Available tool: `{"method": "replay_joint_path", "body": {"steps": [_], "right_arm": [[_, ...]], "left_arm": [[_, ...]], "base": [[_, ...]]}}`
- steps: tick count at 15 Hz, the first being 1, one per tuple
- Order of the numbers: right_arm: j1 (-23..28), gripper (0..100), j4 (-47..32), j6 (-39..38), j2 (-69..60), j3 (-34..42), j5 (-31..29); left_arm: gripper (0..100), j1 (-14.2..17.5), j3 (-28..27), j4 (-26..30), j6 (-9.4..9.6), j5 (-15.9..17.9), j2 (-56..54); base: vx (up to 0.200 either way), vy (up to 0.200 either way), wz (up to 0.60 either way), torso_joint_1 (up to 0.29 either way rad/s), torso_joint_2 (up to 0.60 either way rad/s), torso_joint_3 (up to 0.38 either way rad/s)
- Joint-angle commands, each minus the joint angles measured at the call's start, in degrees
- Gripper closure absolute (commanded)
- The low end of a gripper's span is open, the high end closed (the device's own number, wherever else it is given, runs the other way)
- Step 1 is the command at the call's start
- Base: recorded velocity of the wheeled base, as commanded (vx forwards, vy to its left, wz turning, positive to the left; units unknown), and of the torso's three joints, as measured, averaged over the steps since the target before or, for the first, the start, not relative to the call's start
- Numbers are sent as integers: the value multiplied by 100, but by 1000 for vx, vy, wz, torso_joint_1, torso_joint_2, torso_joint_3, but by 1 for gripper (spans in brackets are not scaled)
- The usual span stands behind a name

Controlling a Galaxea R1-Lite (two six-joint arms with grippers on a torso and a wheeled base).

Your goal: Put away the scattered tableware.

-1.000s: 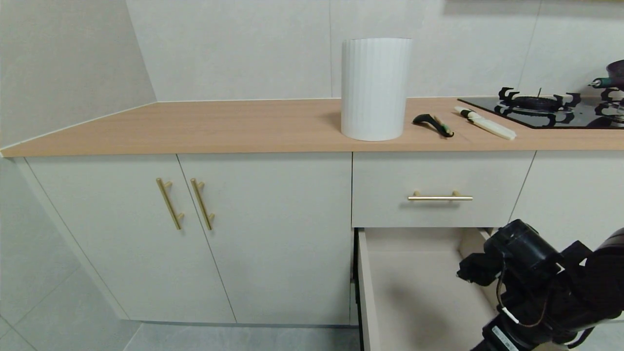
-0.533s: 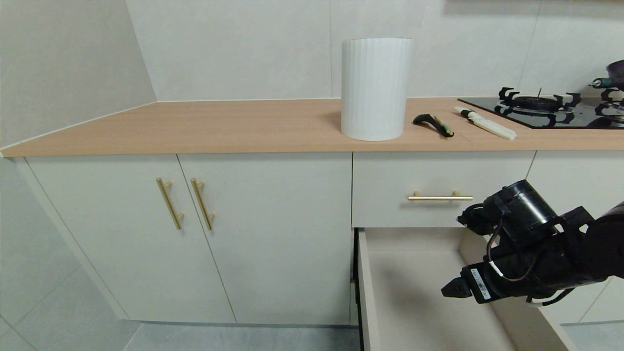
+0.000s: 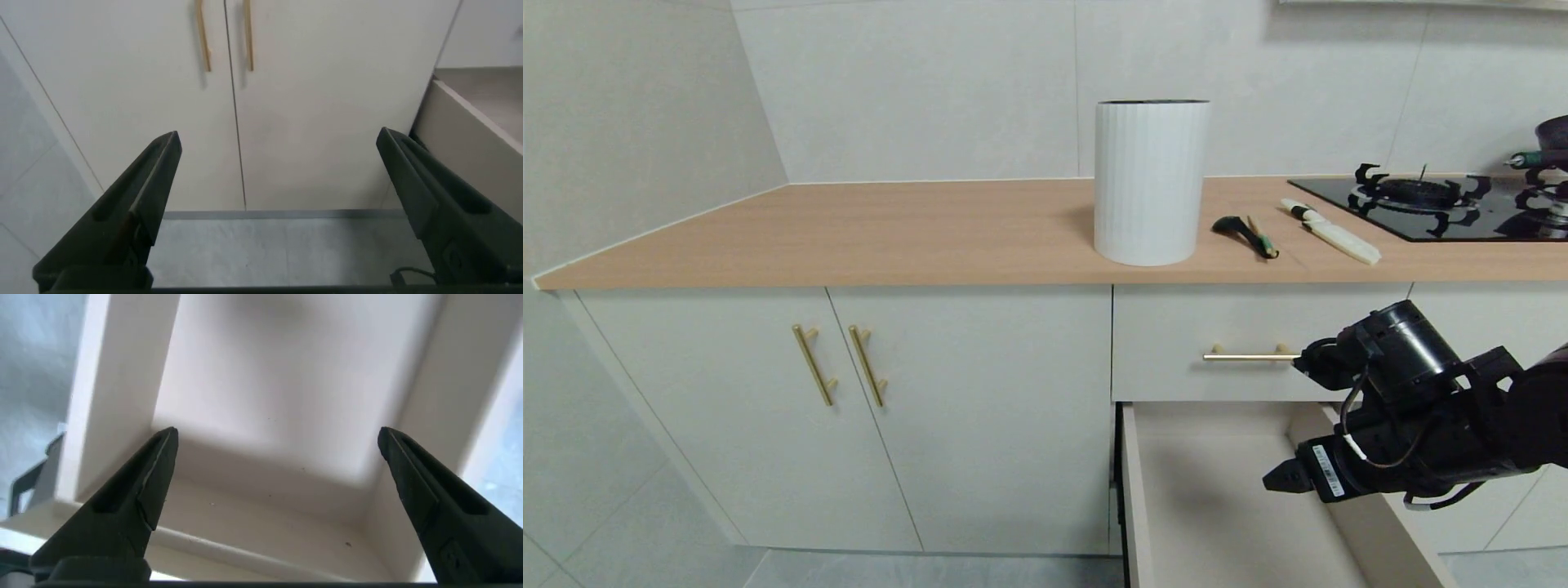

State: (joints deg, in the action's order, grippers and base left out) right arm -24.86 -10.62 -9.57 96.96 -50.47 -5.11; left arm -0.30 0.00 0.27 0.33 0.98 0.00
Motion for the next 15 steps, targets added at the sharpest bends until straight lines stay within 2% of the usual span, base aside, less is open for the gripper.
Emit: {"method": "replay_joint_path", "body": {"steps": [1, 9, 12, 13, 15], "right_arm": [[-2, 0, -2, 8, 7, 11, 1], [-2, 0, 7, 8, 33, 2, 1], [-2, 0, 253, 8, 16, 2, -17], [113, 0, 403, 8, -2, -86, -17], [306, 0, 543, 17, 59, -982, -17]], "left_arm": [[0, -5, 0, 0, 2, -1, 0], [0, 4, 0, 0, 2, -1, 0], [0, -5, 0, 0, 2, -1, 0], [0, -5, 0, 0, 2, -1, 0], [0, 4, 0, 0, 2, -1, 0]], "base": [[0, 0, 0, 159, -535, -276], [0, 0, 0, 189, -475, -288], [0, 0, 0, 147, -341, -201], [0, 0, 0, 46, -115, -56], [0, 0, 0, 13, -30, -16]]}}
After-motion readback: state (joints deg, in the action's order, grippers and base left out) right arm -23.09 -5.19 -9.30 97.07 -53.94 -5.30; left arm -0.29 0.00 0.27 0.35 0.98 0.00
